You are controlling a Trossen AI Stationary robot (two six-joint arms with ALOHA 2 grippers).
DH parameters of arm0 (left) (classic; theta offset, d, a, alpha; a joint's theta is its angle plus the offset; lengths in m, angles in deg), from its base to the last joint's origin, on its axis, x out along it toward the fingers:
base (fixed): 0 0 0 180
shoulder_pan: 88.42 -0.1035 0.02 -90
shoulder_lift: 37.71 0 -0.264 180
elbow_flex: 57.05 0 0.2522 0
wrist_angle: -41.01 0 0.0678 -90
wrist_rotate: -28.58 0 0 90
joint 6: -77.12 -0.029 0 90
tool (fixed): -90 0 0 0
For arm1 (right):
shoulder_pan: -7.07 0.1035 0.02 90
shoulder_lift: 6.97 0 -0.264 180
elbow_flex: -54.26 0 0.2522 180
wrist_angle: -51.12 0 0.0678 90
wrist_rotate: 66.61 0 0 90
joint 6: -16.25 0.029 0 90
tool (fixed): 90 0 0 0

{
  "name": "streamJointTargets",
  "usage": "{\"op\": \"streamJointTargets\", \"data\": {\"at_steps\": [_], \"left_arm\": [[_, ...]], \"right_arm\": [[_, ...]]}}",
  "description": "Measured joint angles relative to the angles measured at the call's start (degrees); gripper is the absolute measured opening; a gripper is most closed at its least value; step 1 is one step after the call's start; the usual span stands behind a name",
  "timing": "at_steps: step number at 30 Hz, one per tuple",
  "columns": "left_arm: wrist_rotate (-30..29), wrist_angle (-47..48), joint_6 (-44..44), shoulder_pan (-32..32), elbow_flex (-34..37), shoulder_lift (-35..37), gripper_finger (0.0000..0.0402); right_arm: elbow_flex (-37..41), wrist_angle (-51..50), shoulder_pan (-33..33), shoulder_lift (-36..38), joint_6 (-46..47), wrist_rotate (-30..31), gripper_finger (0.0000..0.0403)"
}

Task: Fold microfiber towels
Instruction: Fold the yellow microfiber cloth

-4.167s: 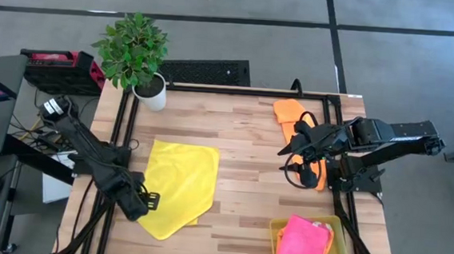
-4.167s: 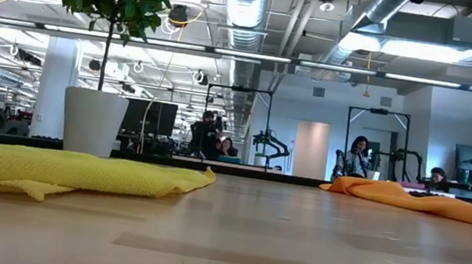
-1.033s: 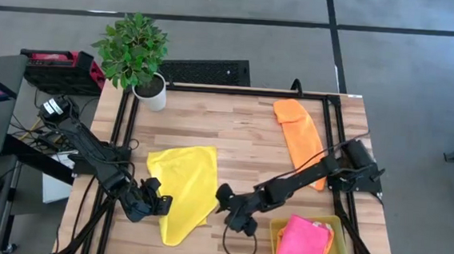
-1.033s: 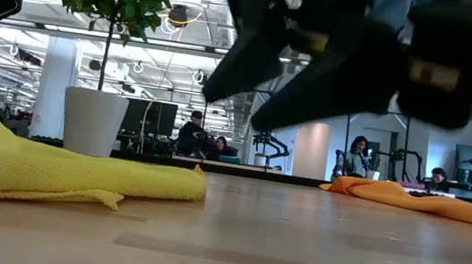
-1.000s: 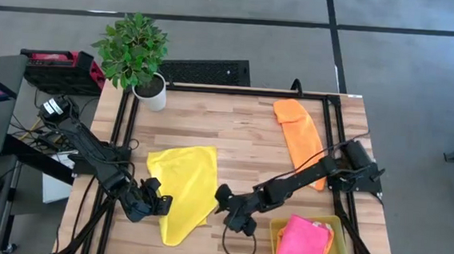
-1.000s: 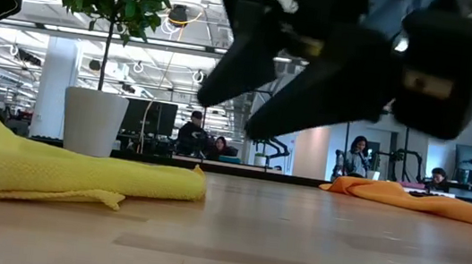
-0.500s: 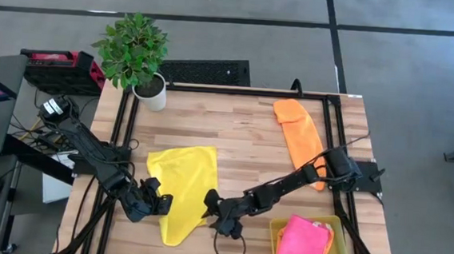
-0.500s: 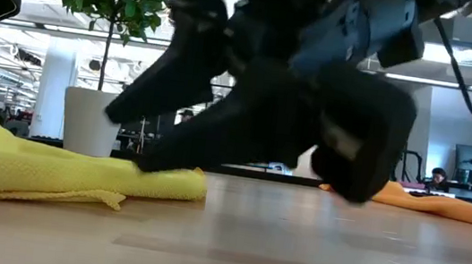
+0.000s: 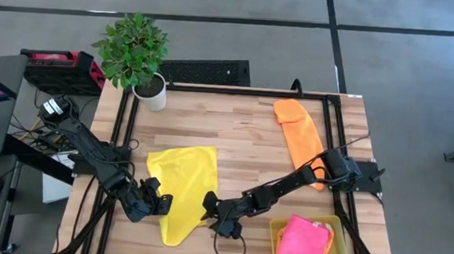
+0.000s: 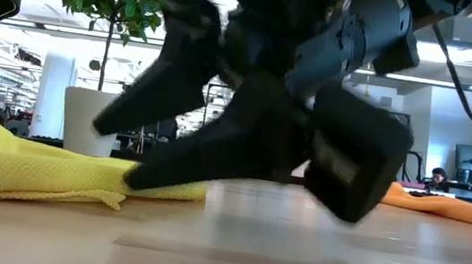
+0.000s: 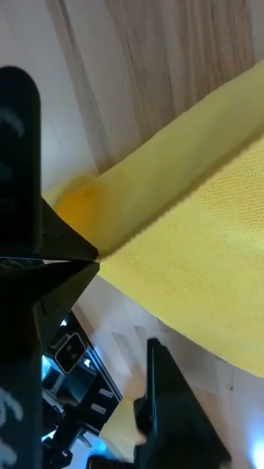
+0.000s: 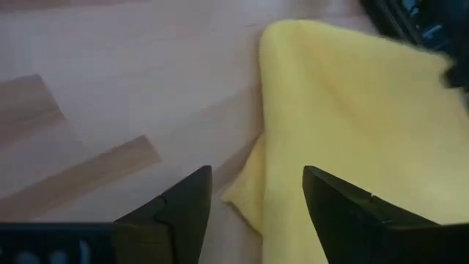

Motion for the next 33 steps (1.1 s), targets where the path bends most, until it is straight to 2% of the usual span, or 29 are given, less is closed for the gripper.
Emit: {"op": "streamJointTargets", "data": {"at_steps": [13, 19, 33], "left_arm": [[-0.4, -0.2, 0.0, -0.1, 0.0, 0.0, 0.0000], [-0.6, -1.0, 0.0, -0.4, 0.0, 0.0, 0.0000], [-1.7, -2.4, 0.2, -0.4, 0.0, 0.0, 0.0000]], "right_arm": [[-0.1, -0.7, -0.9, -2.1, 1.7, 0.4, 0.0156], [0.0, -1.8, -2.5, -2.2, 6.7, 0.1, 0.0111], [0.1, -2.7, -3.3, -2.3, 6.1, -1.9, 0.0009]]}}
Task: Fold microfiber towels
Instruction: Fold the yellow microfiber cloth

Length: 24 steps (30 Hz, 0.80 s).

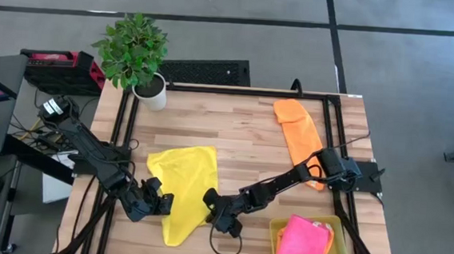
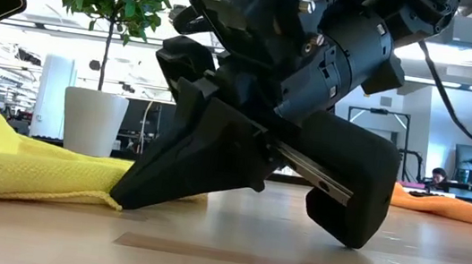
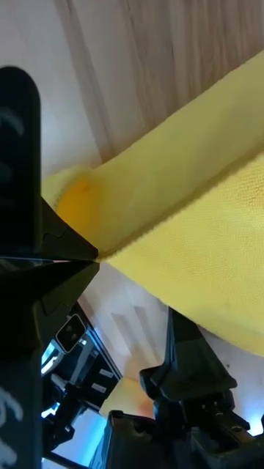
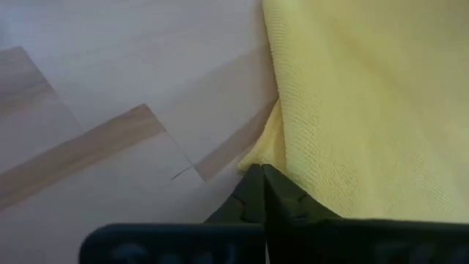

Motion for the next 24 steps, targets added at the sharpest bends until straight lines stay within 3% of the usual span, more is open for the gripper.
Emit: {"op": "streamJointTargets", "data": {"at_steps": [8, 24], "left_arm": [[0.0, 0.0, 0.0, 0.0, 0.0, 0.0, 0.0000], [0.2, 4.3, 0.6, -2.8, 0.0, 0.0, 0.0000]], "right_arm": [[0.1, -5.7, -0.2, 2.4, 1.8, 0.6, 0.0005], [0.2, -31.2, -0.7, 17.8, 6.7, 1.2, 0.0001]]}}
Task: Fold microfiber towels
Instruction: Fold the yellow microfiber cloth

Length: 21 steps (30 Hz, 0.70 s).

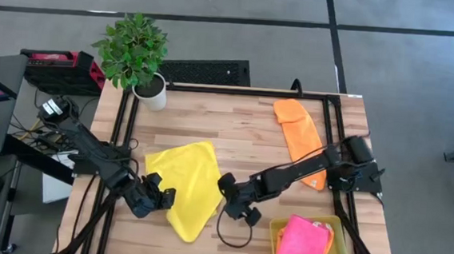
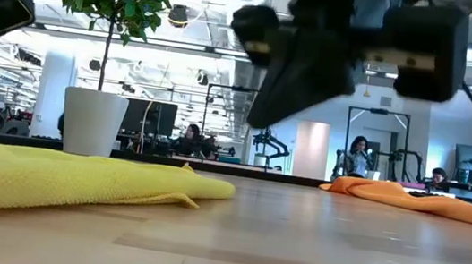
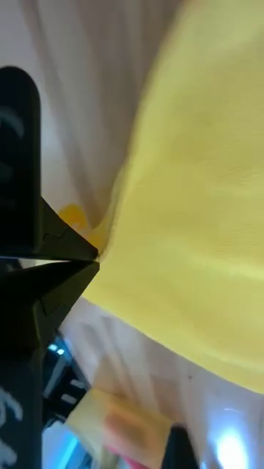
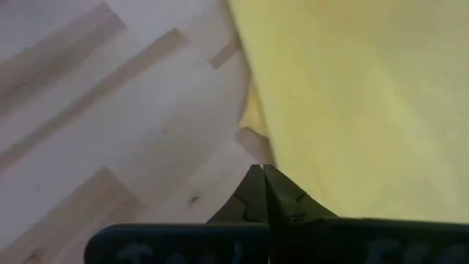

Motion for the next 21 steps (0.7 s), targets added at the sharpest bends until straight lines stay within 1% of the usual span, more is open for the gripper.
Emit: {"op": "streamJointTargets", "data": {"at_steps": [5, 10, 14, 15, 18, 21], "left_arm": [[0.0, -0.2, -3.2, -2.6, 0.0, 0.0, 0.0000], [-0.1, -4.9, -9.1, -4.3, 0.0, 0.0, 0.0000], [0.0, -9.4, -10.6, -3.5, 0.0, 0.0, 0.0000], [0.5, -9.4, -10.4, -3.2, -0.3, 0.0, 0.0000], [5.8, -8.3, -8.2, -2.3, -0.7, 0.0, 0.0000], [9.5, -3.9, -5.1, -1.5, -0.7, 0.0, 0.0000]], "right_arm": [[0.0, -5.2, 0.0, 3.5, 0.2, 5.0, 0.0001], [-0.1, -9.3, -1.3, 6.5, 4.5, 4.2, 0.0003], [-0.1, -9.7, -2.3, 6.4, 7.6, 3.8, 0.0014], [-0.1, -9.3, -2.7, 6.4, 8.6, 3.8, 0.0017], [-0.1, -8.2, -3.9, 6.4, 13.0, 3.7, 0.0025], [-0.1, -6.9, -5.3, 6.4, 17.6, 3.6, 0.0029]]}}
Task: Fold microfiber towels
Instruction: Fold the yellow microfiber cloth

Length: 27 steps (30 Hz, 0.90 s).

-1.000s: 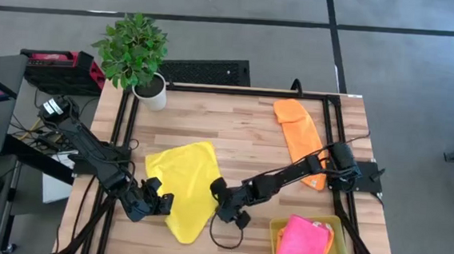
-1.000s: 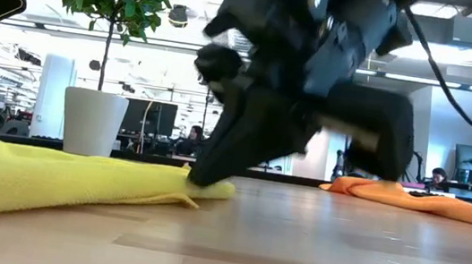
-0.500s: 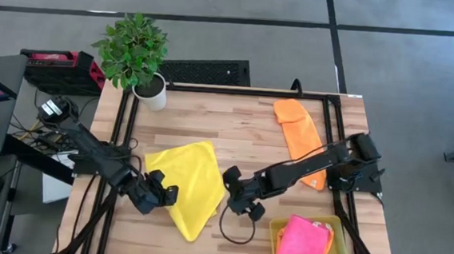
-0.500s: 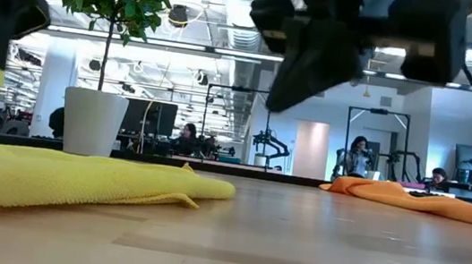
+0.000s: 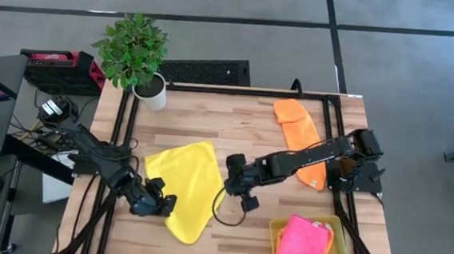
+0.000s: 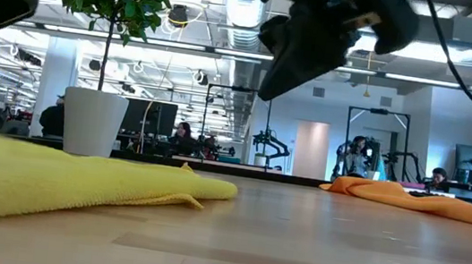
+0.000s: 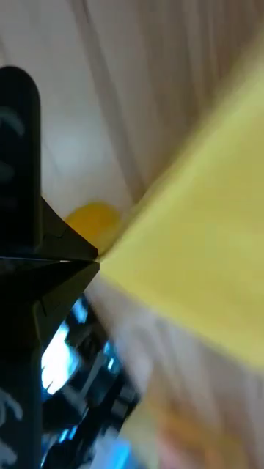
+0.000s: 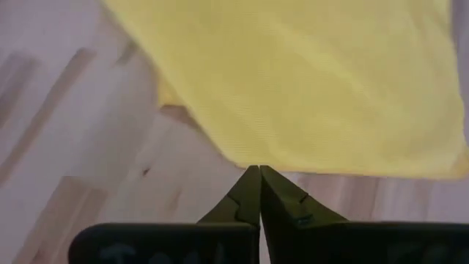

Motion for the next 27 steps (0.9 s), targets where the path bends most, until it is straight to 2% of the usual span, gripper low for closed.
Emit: {"op": "streamJointTargets", "data": {"at_steps": [6, 16, 21, 27], "left_arm": [[2.5, 7.6, 3.9, 0.3, 0.0, 0.0, 0.0000], [5.0, 6.1, 2.1, -0.4, 0.0, -3.0, 0.0000], [4.9, 7.0, 1.6, -0.5, 0.0, -3.1, 0.0010], [6.1, 7.8, -0.5, -0.5, 0.1, -3.1, 0.0054]], "right_arm": [[0.0, -0.2, -1.5, 0.0, 2.2, 0.0, 0.0035], [0.0, -2.8, -1.9, 0.0, 4.6, -0.2, 0.0016], [-0.1, -2.5, -1.2, 0.0, 2.9, -0.4, 0.0039], [-1.2, -2.4, -1.0, 0.0, 2.8, -0.3, 0.0073]]}}
